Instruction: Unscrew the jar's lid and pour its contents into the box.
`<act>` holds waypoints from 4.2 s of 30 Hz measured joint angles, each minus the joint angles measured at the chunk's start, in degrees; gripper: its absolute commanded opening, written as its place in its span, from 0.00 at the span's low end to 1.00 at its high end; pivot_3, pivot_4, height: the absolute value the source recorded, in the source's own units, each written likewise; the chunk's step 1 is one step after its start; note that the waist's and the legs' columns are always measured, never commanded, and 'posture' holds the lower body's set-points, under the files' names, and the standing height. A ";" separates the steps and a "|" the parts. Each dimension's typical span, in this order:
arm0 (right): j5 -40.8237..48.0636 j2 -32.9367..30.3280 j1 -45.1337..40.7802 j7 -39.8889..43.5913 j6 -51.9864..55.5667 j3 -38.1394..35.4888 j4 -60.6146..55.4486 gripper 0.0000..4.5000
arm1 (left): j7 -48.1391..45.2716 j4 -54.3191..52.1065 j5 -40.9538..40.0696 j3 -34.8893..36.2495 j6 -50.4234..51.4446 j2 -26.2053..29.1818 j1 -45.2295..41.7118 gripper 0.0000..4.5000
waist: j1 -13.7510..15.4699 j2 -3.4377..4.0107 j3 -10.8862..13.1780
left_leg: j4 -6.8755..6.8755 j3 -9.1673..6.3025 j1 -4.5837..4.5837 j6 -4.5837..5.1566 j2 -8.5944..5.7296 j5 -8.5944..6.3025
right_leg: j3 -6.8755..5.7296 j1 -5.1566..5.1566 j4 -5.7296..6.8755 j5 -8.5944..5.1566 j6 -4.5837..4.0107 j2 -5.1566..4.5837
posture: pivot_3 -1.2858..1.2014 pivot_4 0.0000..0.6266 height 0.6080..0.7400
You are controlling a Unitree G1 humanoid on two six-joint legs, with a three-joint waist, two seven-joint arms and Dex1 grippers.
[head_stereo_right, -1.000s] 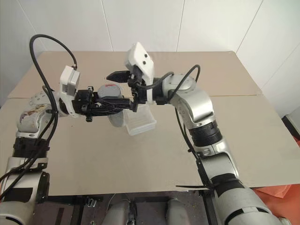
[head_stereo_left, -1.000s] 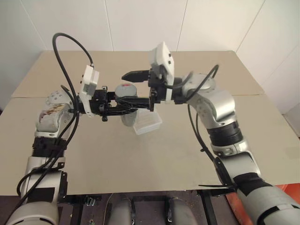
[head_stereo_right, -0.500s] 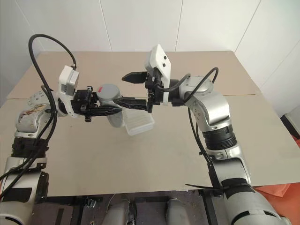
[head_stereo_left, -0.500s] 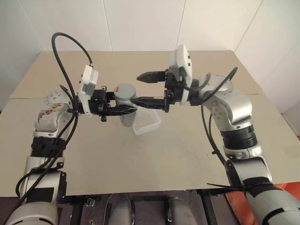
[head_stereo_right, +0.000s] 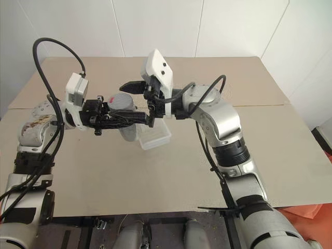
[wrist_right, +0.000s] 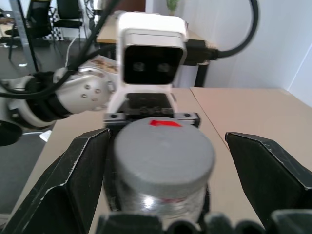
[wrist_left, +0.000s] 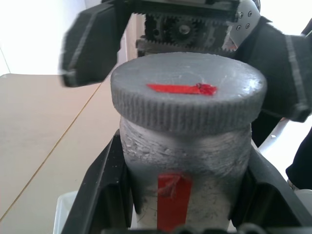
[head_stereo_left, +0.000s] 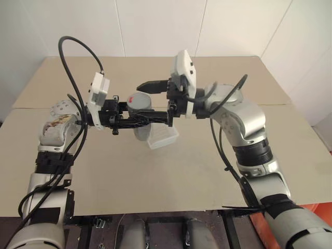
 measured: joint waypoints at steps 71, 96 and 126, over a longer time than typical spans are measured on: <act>11.43 -23.58 10.01 -4.68 26.07 -7.26 -17.55 0.98 | 122.63 49.04 122.32 -61.90 -47.64 -6.54 -33.21 0.45 | 1.44 -0.05 0.02 | 0.24 0.20 -0.86 -0.21 -0.17 0.14 | 0.02 -0.84 0.01 0.11 0.20 -0.22 | 0.52 0.24 1.00; 11.99 -20.33 11.83 -6.20 24.32 -8.56 -17.63 0.98 | 54.91 3.27 13.18 0.11 -9.79 -11.57 13.21 0.45 | 0.17 0.01 -0.02 | 0.84 0.03 -0.18 0.33 -0.03 -0.19 | 0.03 0.10 0.08 0.18 0.29 -0.13 | 0.52 0.24 1.00; 14.01 -27.81 17.30 -0.32 19.37 -12.26 -17.50 1.00 | 27.31 -30.88 -8.18 29.01 10.02 18.29 40.66 1.00 | 0.42 0.03 0.00 | 0.64 -0.26 0.33 0.29 0.02 -0.20 | 0.11 0.28 -0.04 0.17 0.07 -0.17 | 0.52 0.24 1.00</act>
